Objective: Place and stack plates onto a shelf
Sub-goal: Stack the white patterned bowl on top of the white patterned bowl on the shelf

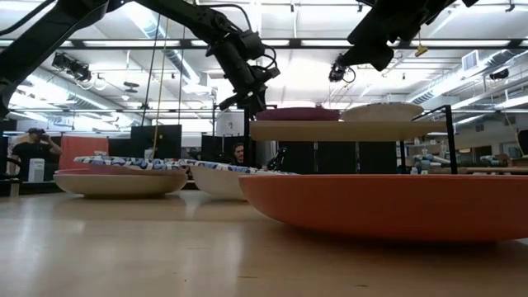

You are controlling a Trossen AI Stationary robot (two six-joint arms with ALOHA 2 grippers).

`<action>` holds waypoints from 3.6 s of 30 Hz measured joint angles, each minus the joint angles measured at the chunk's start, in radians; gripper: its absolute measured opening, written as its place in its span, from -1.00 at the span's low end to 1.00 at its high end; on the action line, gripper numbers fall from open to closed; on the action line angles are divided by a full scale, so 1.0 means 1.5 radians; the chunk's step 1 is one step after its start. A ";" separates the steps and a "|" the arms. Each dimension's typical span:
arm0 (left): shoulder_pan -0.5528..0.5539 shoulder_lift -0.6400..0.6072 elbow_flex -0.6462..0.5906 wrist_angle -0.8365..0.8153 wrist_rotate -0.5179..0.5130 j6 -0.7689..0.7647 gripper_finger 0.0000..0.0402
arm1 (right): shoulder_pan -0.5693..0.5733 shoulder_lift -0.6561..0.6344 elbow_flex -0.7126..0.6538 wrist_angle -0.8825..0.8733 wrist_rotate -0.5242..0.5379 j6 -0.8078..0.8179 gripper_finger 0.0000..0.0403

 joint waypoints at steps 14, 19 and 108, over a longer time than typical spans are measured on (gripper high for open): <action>-0.001 0.000 0.000 0.005 -0.021 0.045 -0.30 | 0.000 0.000 0.000 0.000 0.000 0.000 0.12; -0.001 0.000 0.000 0.027 -0.021 0.077 -0.22 | 0.000 0.000 0.000 0.000 0.000 0.000 0.12; -0.732 -0.694 -0.866 -0.055 0.075 -0.213 -0.23 | 0.000 0.000 0.000 0.008 -0.002 -0.030 0.12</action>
